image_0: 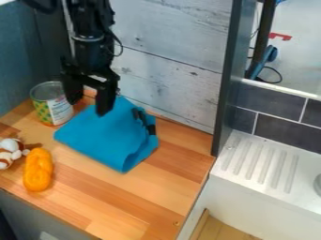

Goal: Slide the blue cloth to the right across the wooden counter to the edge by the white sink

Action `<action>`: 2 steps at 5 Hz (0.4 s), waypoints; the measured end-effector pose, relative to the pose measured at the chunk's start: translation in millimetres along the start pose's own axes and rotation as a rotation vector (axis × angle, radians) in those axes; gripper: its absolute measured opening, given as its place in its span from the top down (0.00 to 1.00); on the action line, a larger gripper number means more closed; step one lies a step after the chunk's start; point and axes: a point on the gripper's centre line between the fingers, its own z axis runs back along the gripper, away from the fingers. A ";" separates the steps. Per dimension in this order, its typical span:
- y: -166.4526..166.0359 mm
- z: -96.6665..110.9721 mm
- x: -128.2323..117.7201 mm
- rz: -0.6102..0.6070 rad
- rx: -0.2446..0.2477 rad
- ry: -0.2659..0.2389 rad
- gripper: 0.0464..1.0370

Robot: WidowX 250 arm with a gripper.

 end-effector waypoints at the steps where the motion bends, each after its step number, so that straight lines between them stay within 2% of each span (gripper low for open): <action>1: 10.0 -22.9 6.5 -0.061 -0.062 -0.008 0.03; 2: 17.1 -35.3 15.9 -0.089 -0.082 -0.054 0.03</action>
